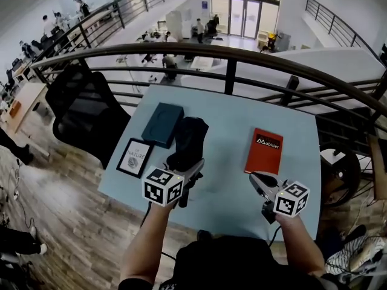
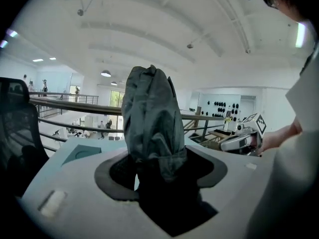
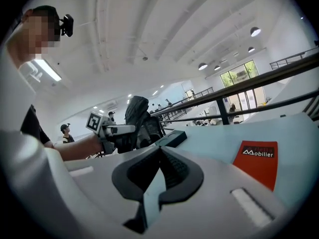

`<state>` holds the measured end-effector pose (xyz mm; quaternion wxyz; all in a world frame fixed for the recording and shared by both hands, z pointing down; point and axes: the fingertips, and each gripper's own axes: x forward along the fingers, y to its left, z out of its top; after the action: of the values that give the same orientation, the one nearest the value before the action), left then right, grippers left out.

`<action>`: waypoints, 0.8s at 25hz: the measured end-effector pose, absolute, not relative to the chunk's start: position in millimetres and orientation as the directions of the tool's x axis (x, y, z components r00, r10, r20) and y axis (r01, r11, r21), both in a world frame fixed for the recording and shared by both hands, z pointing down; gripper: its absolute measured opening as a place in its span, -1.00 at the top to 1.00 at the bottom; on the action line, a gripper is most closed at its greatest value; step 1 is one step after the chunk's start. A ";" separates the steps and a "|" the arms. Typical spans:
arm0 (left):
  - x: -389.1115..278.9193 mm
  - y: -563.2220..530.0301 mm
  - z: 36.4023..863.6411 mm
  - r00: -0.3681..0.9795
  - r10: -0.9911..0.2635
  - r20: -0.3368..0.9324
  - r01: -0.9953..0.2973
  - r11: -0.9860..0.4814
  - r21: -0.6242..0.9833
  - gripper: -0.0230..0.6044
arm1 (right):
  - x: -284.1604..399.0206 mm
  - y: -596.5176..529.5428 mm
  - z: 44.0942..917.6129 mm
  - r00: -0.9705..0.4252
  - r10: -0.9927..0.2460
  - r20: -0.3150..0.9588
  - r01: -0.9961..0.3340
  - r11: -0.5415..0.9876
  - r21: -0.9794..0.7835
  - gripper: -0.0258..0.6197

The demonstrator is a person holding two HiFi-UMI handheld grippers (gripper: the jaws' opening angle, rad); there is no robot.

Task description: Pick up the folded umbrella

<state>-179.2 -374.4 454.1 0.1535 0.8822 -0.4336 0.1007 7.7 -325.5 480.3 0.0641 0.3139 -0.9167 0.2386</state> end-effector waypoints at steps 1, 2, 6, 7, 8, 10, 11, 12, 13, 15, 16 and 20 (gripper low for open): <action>-183.2 -367.0 446.5 0.601 -0.745 0.289 -0.799 -0.575 0.179 0.00 | 5.5 -325.9 473.5 -0.798 -0.547 0.255 -0.602 0.698 -0.388 0.92; -186.0 -359.5 439.8 0.599 -0.755 0.269 -0.801 -0.571 0.180 0.00 | 4.1 -325.8 466.7 -0.802 -0.547 0.242 -0.597 0.707 -0.379 0.92; -190.6 -338.9 423.8 0.570 -0.793 0.216 -0.821 -0.542 0.177 0.00 | 4.7 -328.6 442.2 -0.817 -0.544 0.191 -0.574 0.741 -0.348 0.92; -191.7 -336.7 421.3 0.551 -0.808 0.209 -0.834 -0.526 0.164 0.00 | 5.2 -329.9 436.0 -0.820 -0.543 0.179 -0.570 0.747 -0.343 0.92; -193.0 -334.4 419.2 0.526 -0.827 0.198 -0.850 -0.505 0.151 0.00 | 5.9 -330.2 429.8 -0.823 -0.543 0.168 -0.565 0.753 -0.337 0.92; -195.2 -327.6 414.9 0.476 -0.864 0.163 -0.877 -0.455 0.151 0.00 | 8.8 -327.5 419.9 -0.830 -0.537 0.150 -0.554 0.768 -0.320 0.92; -195.8 -323.9 412.3 0.456 -0.879 0.138 -0.886 -0.434 0.165 0.00 | 11.1 -325.5 416.3 -0.835 -0.532 0.142 -0.548 0.777 -0.310 0.92; -195.7 -320.8 409.4 0.441 -0.890 0.114 -0.891 -0.417 0.181 0.00 | 13.7 -323.7 413.7 -0.839 -0.527 0.135 -0.541 0.785 -0.300 0.92; -194.9 -318.8 406.8 0.430 -0.898 0.095 -0.893 -0.407 0.191 0.00 | 16.6 -322.2 411.8 -0.844 -0.521 0.130 -0.535 0.793 -0.291 0.92; -192.1 -318.7 403.3 0.419 -0.904 0.081 -0.897 -0.399 0.190 0.00 | 22.0 -320.5 407.9 -0.850 -0.512 0.124 -0.525 0.804 -0.279 0.92; -190.5 -320.1 402.5 0.418 -0.905 0.083 -0.898 -0.398 0.185 0.00 | 24.2 -320.6 405.8 -0.851 -0.511 0.121 -0.524 0.806 -0.276 0.92; -187.6 -327.0 401.4 0.415 -0.905 0.092 -0.900 -0.394 0.184 0.00 | 31.2 -323.7 404.3 -0.850 -0.515 0.112 -0.525 0.810 -0.260 0.92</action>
<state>-187.6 -327.0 401.4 0.1029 0.8348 -0.5408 -0.0117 31.2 -323.7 404.3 0.0180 0.2735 -0.9512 0.1420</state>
